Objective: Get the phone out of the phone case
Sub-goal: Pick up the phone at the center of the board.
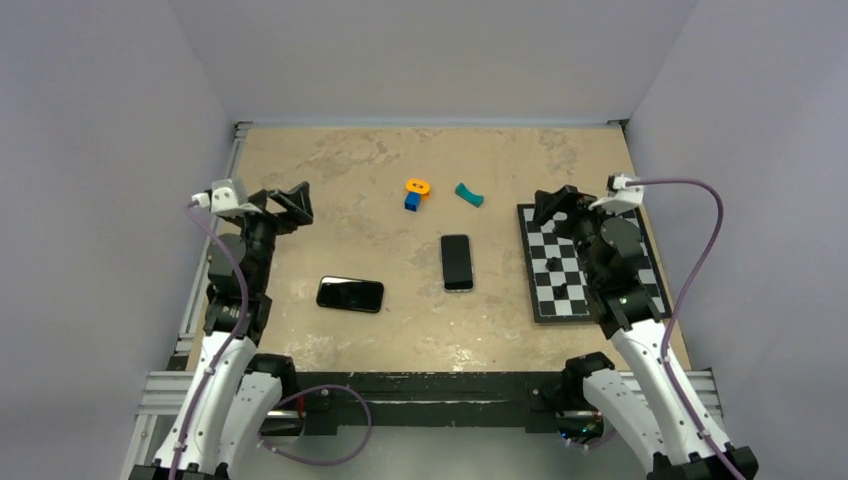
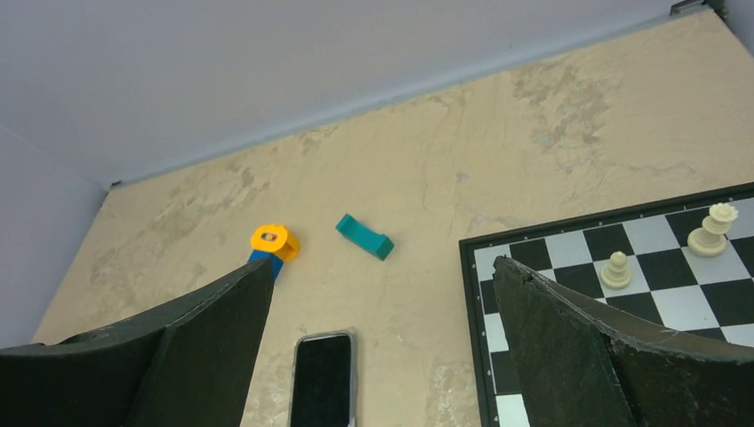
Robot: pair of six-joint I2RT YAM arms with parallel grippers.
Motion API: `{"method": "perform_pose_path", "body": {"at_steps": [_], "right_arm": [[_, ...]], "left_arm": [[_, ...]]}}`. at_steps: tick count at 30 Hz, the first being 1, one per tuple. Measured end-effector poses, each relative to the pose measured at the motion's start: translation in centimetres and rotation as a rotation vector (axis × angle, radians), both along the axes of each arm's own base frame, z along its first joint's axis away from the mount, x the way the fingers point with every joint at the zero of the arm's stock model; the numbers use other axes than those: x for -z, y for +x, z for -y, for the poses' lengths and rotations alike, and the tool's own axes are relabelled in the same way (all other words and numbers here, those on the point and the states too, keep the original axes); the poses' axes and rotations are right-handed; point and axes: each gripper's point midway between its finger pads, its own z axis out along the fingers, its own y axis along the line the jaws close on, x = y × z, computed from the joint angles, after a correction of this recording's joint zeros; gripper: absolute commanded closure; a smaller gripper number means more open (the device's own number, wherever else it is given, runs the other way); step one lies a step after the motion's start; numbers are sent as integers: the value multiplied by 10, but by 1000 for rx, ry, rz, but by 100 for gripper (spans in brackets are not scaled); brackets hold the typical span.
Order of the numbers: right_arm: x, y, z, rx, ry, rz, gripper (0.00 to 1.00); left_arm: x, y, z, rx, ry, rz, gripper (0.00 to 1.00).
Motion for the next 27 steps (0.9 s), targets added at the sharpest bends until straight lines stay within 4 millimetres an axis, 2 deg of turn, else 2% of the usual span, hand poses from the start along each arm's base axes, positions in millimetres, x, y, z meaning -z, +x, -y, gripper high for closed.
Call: {"method": "perform_pose_path", "body": {"at_steps": [3,6,9,13,16,20,24,27], "right_arm": [[11,13,-7,-26,-22,-76,2],[23,32,-22,-57,-54,-178,2],[53,50,-60,-131,-119,-334,2],[100,55,-115,-238,-217,-538,2],[135,46,-144,-294,-274,-652,2],[175,29,-165,-335,-315,-770,2],[206,22,-172,-325,-332,-862,2],[222,18,-171,-295,-321,-919,2]], "left_arm": [[-2,7,-12,-77,-73,-110,0],[-13,13,-14,-99,-97,-204,0],[-31,20,-3,-44,-71,-301,0],[-39,31,6,-1,-95,-406,0],[-18,39,6,6,-139,-502,0],[18,45,3,-10,-142,-626,0],[39,39,-4,-43,-122,-693,0],[41,34,-10,-68,-105,-695,0]]}}
